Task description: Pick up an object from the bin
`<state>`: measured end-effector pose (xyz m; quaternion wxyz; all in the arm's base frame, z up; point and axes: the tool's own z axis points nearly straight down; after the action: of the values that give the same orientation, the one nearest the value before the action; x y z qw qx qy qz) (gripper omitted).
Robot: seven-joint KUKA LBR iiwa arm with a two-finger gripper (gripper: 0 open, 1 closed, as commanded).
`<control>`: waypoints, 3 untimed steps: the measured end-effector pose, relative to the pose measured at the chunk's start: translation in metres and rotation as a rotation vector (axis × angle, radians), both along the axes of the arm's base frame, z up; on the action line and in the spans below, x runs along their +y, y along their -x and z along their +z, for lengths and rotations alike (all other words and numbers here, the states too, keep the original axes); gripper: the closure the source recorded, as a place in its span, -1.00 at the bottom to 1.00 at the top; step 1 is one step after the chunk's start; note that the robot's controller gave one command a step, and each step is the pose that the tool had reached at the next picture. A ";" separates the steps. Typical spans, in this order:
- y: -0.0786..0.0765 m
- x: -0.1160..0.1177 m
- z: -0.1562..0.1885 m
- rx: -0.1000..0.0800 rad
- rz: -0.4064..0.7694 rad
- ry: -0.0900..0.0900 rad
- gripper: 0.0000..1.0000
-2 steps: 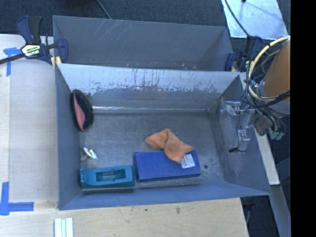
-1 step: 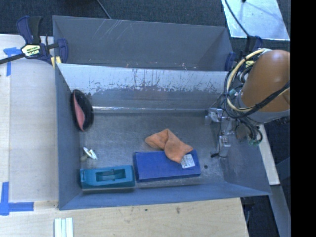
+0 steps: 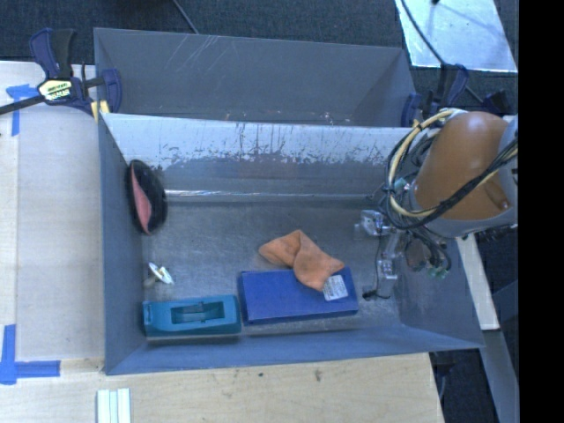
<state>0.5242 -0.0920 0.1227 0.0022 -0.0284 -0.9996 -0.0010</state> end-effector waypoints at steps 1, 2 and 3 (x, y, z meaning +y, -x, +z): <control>0.001 0.030 -0.017 -0.010 0.022 0.004 -1.00; -0.007 0.051 -0.048 -0.021 0.005 0.004 1.00; -0.007 0.051 -0.048 -0.021 0.005 0.004 1.00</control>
Offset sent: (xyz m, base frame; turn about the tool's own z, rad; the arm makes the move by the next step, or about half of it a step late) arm 0.0019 0.0525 -0.0527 -0.0042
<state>0.5313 -0.0405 0.0745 -0.0082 -0.0260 -0.9996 0.0006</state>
